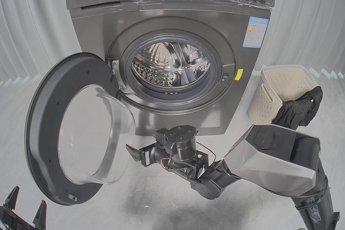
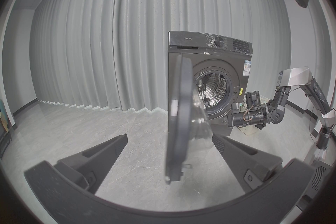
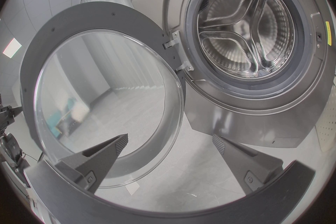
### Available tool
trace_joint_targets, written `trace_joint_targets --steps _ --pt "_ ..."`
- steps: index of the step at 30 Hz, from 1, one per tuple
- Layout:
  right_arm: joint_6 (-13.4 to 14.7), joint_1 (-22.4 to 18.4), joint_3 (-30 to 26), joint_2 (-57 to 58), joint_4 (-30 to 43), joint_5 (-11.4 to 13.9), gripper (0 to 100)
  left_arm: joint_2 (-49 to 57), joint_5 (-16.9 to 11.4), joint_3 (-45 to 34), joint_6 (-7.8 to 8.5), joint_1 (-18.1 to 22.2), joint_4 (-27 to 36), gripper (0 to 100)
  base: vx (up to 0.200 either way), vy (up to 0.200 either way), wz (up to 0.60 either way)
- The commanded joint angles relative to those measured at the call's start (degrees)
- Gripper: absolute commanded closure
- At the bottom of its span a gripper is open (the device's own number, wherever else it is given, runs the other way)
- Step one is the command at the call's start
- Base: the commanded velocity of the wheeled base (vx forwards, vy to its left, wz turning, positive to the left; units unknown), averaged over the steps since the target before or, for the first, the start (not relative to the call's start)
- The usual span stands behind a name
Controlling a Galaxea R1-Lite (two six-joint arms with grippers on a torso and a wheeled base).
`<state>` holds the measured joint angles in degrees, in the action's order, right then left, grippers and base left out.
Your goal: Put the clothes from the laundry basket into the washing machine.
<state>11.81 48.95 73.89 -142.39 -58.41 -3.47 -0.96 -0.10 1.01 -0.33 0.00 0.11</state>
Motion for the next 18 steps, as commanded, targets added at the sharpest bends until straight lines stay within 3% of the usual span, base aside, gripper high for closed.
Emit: trace_joint_targets --steps 1,18 --pt "0.67 0.1 2.14 -1.67 -0.48 -0.22 0 0.88 0.01 -0.92 -0.02 0.0 -0.02 0 0.0 0.0 0.0" --pt "1.2 0.1 4.6 -3.51 -0.75 -1.97 0 0.88 0.01 -0.92 -0.02 0.0 0.07 0 0.0 0.0 0.0"
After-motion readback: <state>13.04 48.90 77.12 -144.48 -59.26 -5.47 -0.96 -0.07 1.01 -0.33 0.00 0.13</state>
